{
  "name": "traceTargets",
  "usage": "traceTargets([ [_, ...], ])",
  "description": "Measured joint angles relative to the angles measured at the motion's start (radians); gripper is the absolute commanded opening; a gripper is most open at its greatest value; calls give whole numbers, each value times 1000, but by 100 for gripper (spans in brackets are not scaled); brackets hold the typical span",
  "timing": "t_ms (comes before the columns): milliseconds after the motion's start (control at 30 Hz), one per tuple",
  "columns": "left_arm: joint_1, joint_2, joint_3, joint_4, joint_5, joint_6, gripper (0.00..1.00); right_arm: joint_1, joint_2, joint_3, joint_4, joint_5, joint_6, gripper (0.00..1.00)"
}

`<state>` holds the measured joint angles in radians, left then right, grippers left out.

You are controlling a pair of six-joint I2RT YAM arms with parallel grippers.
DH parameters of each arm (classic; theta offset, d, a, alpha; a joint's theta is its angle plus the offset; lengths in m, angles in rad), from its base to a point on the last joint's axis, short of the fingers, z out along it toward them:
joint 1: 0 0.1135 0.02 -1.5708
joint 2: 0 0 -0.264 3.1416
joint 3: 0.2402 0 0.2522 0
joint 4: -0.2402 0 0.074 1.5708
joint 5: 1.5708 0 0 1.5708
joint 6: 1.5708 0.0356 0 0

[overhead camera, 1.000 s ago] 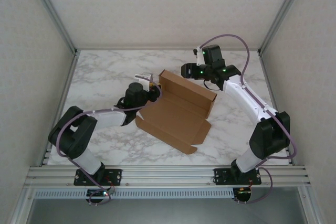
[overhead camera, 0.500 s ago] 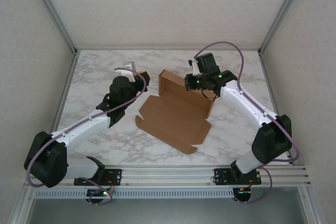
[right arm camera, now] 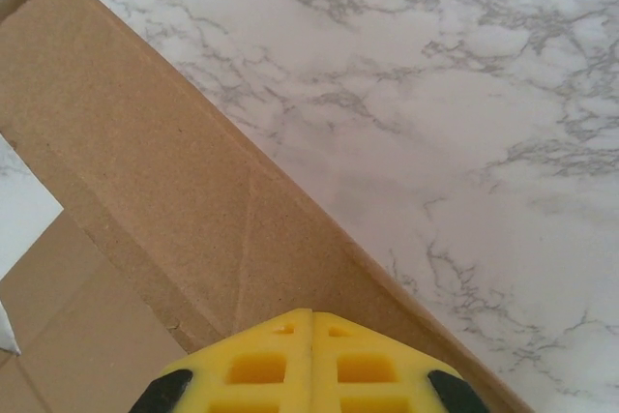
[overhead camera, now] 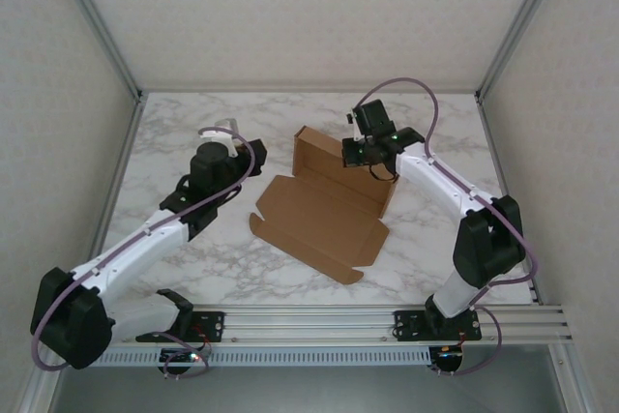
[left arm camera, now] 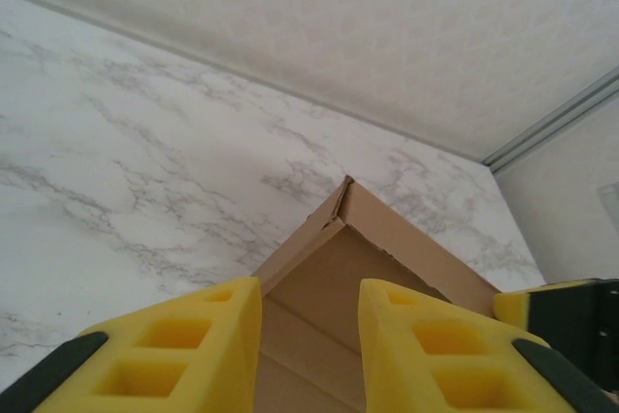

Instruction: Fold the paper box

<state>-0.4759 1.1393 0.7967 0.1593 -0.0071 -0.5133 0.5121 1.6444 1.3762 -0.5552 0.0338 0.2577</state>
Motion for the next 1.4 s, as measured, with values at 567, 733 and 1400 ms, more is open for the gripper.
traceTargets([
  [567,11,-80,45,-108,-21,-8,33,-186,169,115,43,-110,91,0],
  [733,13,-186,85,-109,-49,-8,34,-243,270,135,46,-134,134,4],
  [1400,3,288,-23,-22,217,-241,20,-319,175,-99,99,24,293,53],
])
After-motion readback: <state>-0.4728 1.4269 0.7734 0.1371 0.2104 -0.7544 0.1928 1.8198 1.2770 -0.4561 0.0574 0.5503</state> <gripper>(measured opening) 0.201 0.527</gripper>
